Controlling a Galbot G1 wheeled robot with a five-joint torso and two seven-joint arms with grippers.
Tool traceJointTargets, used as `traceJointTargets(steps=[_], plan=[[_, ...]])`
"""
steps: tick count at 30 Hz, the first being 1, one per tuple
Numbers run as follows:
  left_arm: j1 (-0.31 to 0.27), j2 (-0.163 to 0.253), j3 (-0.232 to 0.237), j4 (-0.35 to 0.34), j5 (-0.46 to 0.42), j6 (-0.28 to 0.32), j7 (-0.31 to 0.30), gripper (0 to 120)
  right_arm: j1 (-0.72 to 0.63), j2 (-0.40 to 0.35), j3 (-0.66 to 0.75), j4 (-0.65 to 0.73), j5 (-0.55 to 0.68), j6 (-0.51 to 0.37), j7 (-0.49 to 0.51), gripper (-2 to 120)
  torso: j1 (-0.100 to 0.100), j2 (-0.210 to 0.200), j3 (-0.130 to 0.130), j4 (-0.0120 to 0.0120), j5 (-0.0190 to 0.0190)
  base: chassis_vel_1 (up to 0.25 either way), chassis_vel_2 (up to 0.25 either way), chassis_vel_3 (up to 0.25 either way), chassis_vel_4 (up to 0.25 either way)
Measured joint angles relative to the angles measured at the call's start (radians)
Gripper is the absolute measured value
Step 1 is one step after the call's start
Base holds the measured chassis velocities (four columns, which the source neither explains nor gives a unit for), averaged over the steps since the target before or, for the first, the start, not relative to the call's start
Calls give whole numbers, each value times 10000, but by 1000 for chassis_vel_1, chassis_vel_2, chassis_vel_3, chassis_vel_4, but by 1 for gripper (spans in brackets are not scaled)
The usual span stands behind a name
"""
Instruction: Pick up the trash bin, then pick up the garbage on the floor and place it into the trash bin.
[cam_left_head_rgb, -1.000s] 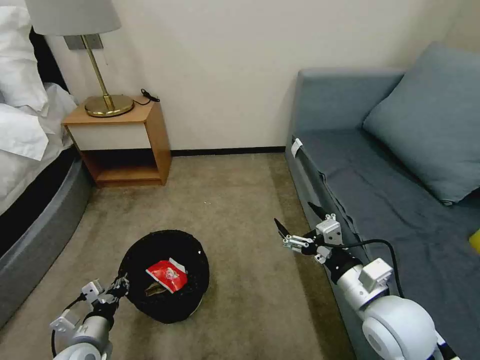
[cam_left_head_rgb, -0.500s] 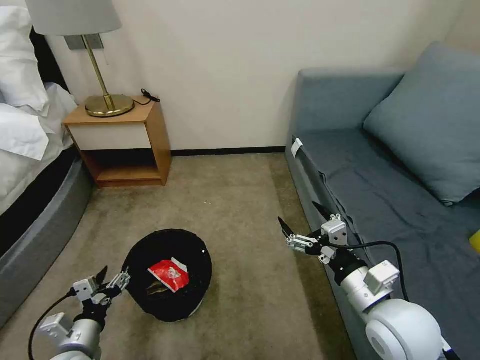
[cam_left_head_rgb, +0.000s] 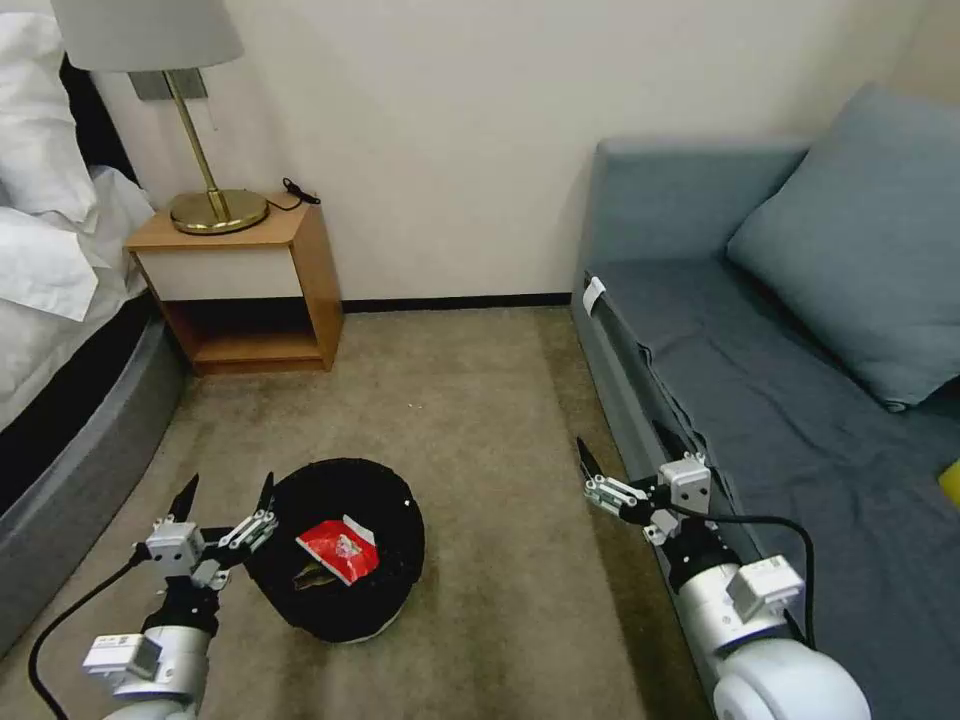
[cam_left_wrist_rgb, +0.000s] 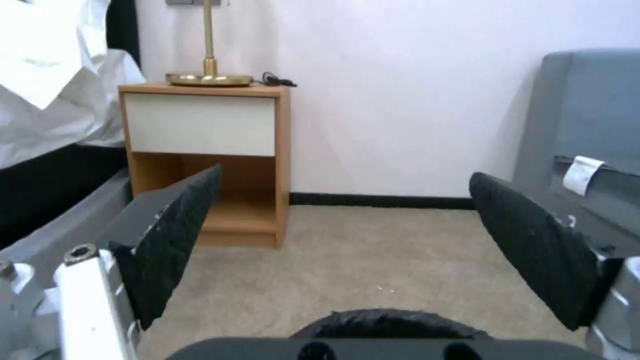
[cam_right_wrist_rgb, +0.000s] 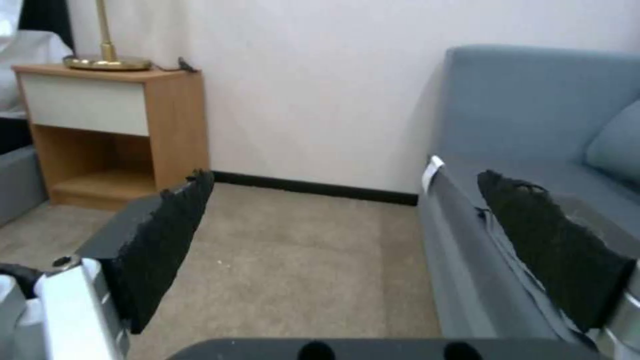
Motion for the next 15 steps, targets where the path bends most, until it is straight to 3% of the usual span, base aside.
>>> traceJointTargets(steps=[4, 8, 15], plan=[[223, -37, 309, -372, 185, 583, -474, 100, -152, 206, 43, 35, -145, 98, 16, 100, 0, 0, 0, 3, 2, 0, 0, 0, 0], [770, -27, 1275, -949, 184, 1281, -845, 100, -361, 446, 146, 124, -320, 200, 21, 100, 0, 0, 0, 0, 1, 0, 0, 0, 0], [1217, 73, 1996, -1401, 545, 918, -731, 100, -500, 610, 332, 193, -404, 299, 8, 100, 0, 0, 0, 1, 2, 0, 0, 0, 0]])
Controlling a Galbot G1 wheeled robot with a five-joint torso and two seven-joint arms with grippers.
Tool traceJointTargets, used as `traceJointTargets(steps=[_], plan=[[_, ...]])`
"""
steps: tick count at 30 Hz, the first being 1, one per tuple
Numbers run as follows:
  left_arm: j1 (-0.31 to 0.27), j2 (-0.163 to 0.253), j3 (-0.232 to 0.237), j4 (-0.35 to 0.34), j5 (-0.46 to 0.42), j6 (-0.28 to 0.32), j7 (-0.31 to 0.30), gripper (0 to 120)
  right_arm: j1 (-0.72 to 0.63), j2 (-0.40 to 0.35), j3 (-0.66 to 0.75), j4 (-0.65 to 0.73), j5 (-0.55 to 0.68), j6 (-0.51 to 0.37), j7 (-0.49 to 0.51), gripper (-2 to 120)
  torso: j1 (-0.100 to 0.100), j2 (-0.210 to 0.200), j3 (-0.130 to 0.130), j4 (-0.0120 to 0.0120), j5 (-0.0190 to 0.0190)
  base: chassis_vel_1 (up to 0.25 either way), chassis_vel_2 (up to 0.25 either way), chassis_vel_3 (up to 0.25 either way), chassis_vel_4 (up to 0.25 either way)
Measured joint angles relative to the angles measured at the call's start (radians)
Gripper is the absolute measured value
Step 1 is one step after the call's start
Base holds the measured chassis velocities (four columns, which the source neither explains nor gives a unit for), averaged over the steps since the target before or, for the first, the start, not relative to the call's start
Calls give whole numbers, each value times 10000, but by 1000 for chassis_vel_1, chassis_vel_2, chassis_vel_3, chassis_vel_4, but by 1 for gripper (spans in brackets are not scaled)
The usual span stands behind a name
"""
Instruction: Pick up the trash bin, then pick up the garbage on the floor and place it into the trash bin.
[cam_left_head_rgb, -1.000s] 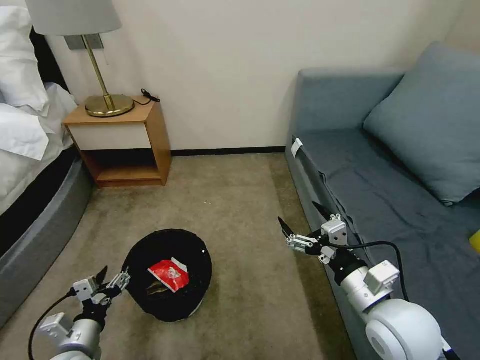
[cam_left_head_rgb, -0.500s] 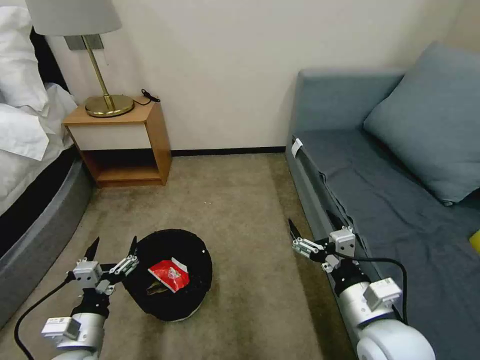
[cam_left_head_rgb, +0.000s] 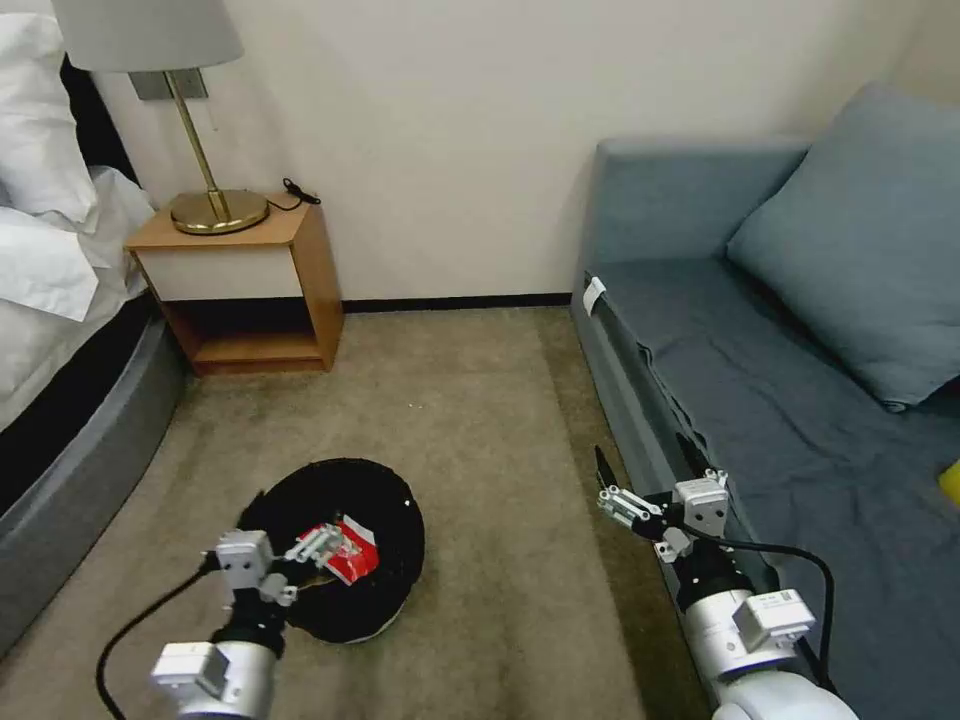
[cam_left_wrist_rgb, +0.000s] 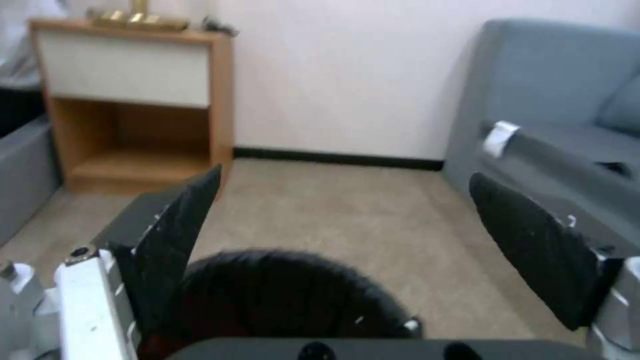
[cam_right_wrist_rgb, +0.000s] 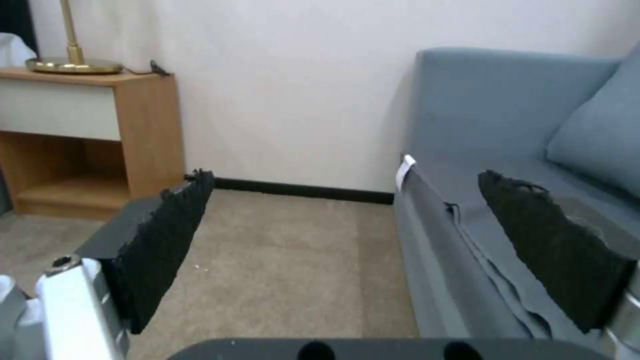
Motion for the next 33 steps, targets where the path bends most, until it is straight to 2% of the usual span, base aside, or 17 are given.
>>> traceJointTargets(steps=[8, 14, 18, 33], plan=[[239, 102, -20, -325, 93, -441, 197, 100, 2, 113, 116, 26, 69, 5, 20, 100, 0, 0, 0, 0, 0, 0, 0, 0, 0], [109, 60, 321, -231, 171, -446, -250, 100, 121, 51, 216, -15, 184, -247, 86, 100, 0, 0, 0, 0, -2, 0, 0, 0, 0], [45, 40, 382, -182, 279, -441, -495, 100, 116, -23, 298, -38, 201, -277, 87, 100, 0, 0, 1, 0, -2, 0, 0, 0, 0], [-110, 122, 20, 62, -81, -648, -541, 100, 93, -20, 297, -109, 159, -290, 32, 100, 0, 0, 0, 0, -2, 0, 0, 0, 0]])
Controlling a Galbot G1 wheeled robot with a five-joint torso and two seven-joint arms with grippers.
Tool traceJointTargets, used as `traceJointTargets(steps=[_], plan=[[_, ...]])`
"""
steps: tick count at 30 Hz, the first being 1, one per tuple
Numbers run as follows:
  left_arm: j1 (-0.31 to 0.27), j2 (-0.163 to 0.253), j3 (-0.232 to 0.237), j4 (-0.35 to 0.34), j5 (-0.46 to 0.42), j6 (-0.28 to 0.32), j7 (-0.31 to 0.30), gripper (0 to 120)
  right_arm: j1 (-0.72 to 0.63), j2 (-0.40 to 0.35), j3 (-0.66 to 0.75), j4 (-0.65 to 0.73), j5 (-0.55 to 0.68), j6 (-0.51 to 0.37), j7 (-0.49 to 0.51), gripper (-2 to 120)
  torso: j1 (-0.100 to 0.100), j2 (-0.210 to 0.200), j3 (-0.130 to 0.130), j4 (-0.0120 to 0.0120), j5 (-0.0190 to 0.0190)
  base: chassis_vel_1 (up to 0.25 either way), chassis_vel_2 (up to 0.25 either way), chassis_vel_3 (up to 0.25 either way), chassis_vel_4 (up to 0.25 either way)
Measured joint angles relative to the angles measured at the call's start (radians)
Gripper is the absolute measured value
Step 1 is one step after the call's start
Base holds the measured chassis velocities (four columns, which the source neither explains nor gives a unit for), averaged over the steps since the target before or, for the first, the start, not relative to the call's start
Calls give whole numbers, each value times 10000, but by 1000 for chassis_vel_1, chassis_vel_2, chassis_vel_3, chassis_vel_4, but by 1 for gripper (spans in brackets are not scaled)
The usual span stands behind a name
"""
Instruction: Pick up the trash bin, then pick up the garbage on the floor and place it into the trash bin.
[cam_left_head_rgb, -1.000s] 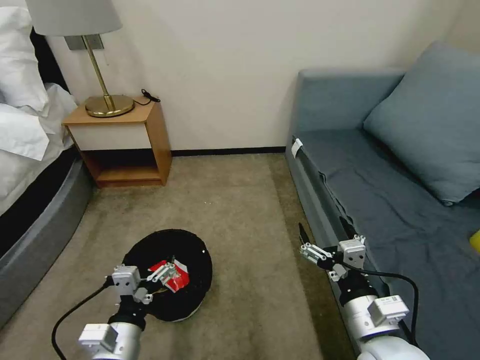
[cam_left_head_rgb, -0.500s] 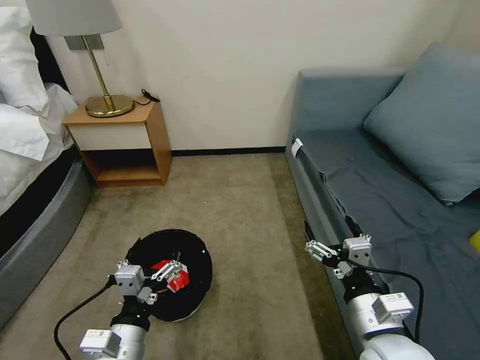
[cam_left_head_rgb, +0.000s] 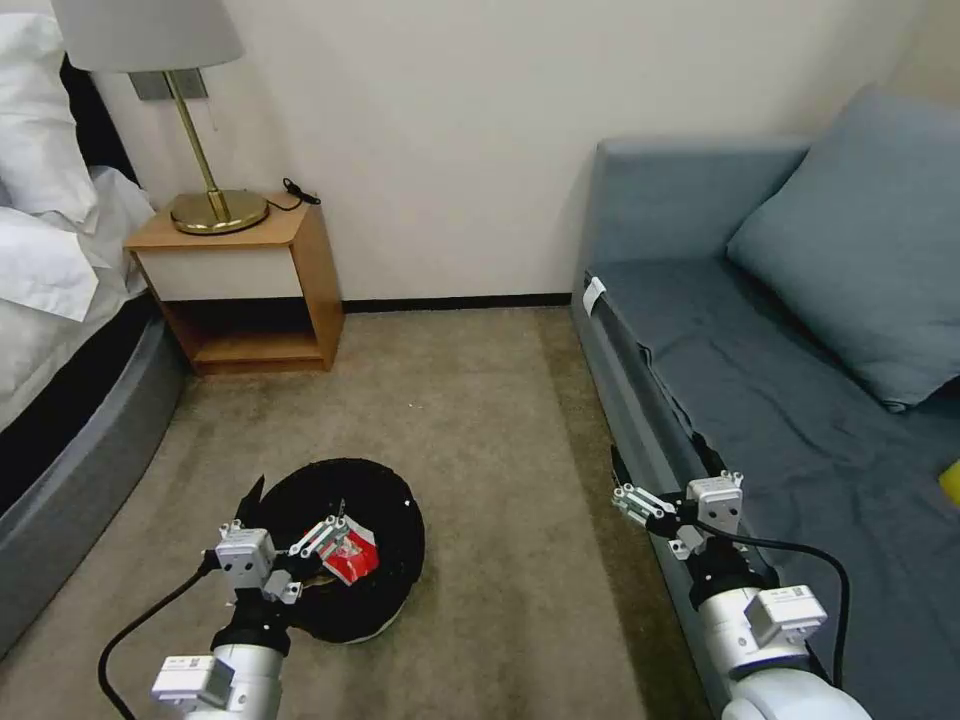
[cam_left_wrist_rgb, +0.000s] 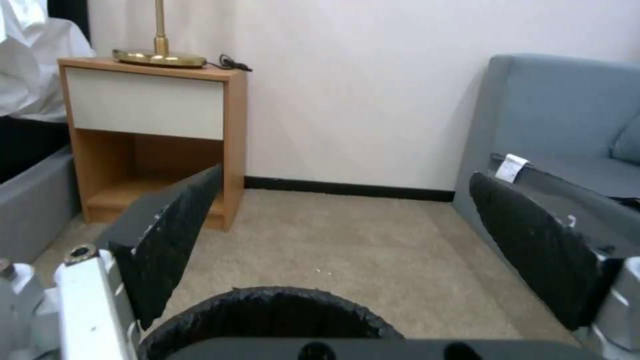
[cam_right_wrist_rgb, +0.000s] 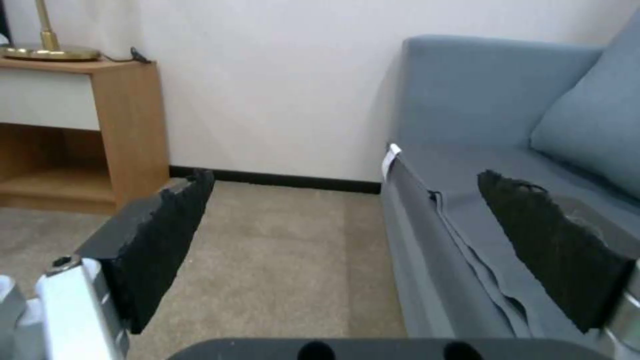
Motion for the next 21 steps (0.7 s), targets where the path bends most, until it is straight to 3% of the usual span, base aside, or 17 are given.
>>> traceJointTargets(steps=[21], plan=[[-12, 20, -7, 0, 0, 35, -7, 100, -53, 28, 19, 9, -92, -48, -60, 100, 0, 0, 0, 0, 0, 0, 0, 0, 0]])
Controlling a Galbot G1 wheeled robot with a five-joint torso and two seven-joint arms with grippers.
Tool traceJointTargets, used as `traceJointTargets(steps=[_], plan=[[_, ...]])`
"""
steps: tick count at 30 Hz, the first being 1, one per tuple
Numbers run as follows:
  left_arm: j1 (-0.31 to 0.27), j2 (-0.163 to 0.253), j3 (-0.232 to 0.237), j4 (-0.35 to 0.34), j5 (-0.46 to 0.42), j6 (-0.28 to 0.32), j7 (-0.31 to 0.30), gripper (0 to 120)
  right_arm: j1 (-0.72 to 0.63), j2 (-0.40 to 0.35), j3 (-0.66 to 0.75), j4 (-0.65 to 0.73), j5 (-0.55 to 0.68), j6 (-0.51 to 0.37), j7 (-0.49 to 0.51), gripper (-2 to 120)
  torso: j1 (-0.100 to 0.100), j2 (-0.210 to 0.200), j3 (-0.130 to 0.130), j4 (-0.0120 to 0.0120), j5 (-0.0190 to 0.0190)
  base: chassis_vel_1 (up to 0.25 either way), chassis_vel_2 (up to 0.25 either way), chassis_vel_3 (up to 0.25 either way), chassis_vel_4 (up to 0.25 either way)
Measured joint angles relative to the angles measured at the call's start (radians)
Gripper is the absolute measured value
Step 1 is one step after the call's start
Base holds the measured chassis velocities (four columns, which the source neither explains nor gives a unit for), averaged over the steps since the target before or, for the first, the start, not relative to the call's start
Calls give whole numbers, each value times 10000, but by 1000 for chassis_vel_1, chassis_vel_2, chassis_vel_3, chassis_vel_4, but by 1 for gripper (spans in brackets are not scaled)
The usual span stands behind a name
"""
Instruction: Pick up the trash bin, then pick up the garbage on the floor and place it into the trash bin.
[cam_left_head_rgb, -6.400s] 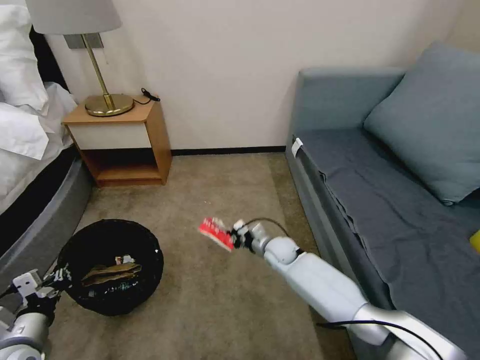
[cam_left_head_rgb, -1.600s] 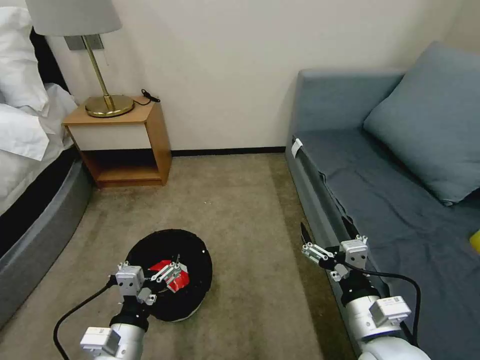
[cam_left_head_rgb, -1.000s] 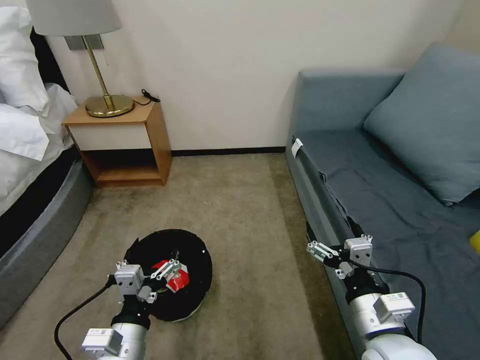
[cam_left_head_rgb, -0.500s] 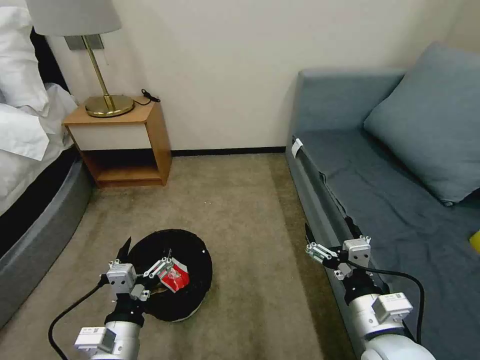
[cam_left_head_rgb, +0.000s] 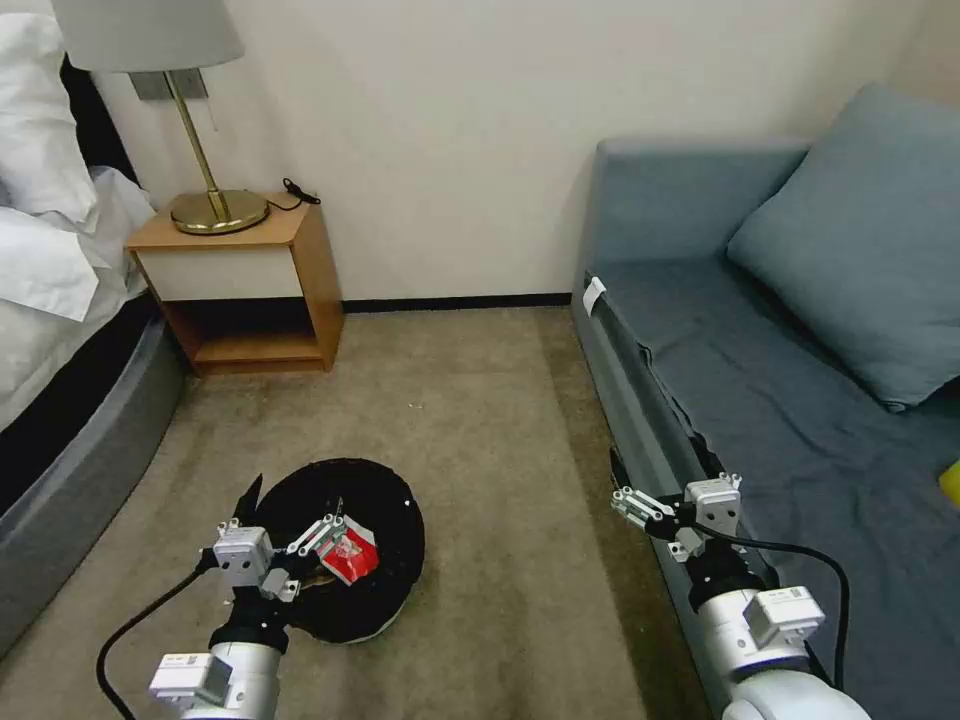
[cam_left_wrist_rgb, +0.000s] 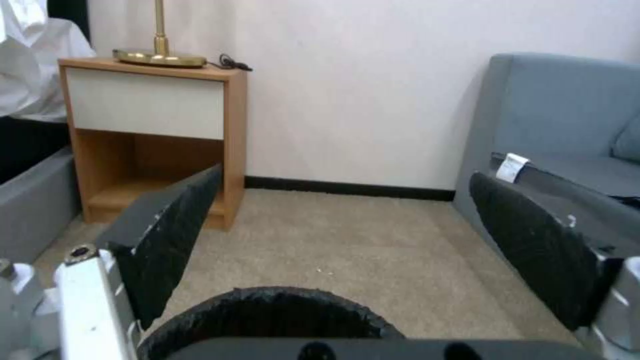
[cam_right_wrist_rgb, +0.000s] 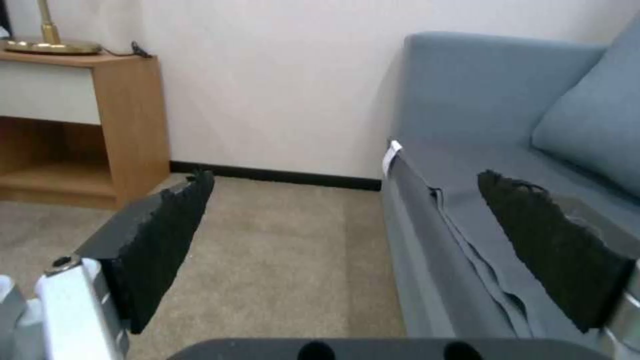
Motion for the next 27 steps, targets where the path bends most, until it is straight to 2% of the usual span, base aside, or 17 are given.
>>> traceJointTargets(steps=[27], plan=[[2, 0, 1, -1, 2, 14, 0, 100, 0, -1, -2, 6, 1, -7, 1, 100, 0, 0, 0, 0, 0, 0, 0, 0, 0]])
